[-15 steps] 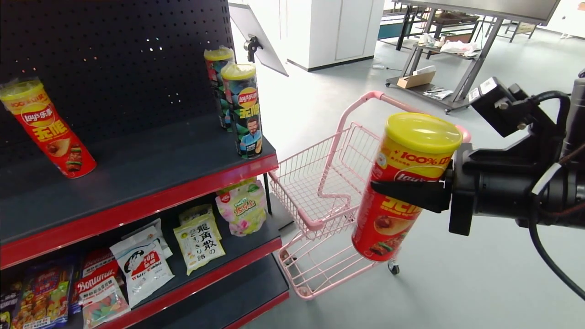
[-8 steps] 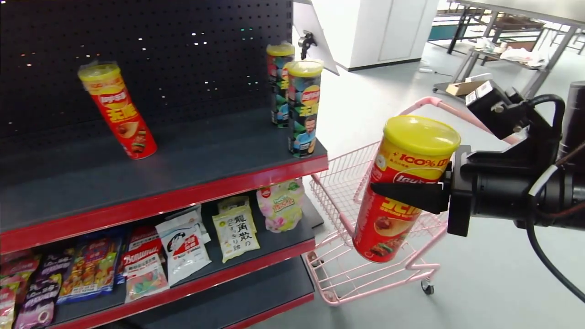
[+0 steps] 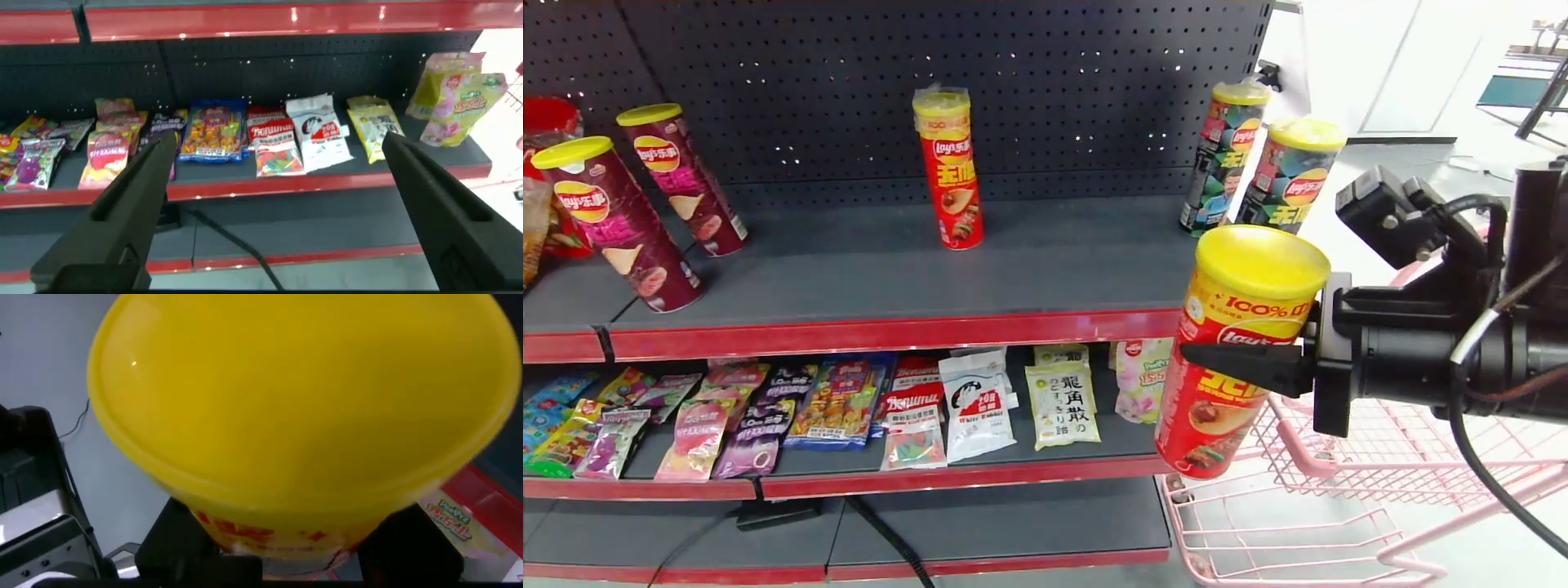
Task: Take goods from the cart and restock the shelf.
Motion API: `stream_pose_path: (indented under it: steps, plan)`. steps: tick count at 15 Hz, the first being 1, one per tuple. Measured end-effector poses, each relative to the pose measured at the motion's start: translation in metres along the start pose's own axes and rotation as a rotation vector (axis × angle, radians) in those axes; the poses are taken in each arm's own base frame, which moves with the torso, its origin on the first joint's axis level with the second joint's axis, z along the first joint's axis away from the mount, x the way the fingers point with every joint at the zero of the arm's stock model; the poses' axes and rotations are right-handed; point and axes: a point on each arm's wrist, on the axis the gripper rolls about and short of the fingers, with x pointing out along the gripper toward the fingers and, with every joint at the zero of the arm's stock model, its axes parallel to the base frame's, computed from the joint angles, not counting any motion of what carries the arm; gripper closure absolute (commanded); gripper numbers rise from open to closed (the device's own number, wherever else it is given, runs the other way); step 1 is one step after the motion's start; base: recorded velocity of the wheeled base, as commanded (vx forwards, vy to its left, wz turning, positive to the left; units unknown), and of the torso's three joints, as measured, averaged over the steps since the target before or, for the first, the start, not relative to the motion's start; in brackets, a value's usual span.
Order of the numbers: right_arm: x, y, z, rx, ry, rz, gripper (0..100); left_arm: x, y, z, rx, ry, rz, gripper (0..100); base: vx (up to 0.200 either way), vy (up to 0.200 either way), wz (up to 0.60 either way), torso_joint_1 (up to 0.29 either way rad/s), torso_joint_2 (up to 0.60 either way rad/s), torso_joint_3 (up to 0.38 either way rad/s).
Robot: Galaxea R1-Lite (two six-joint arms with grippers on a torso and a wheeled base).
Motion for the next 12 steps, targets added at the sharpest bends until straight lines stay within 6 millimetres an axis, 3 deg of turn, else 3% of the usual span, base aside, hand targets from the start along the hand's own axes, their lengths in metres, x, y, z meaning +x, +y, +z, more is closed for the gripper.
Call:
stream_pose_path:
  steps: [2,12]
  plan:
    - [-0.0003,-0.0003,-0.0032,-0.024,0.009,-0.013,100,0.0,0.0,0.0,0.0,0.0,0.001,0,0.0,0.0,0.0,0.0,0.0,0.0]
    - [-0.0033,0.0066,0.002,-0.037,-0.015,0.011,100,0.0,0.0,0.0,0.0,0.0,0.0,0,0.0,0.2,0.0,0.002,0.0,0.001]
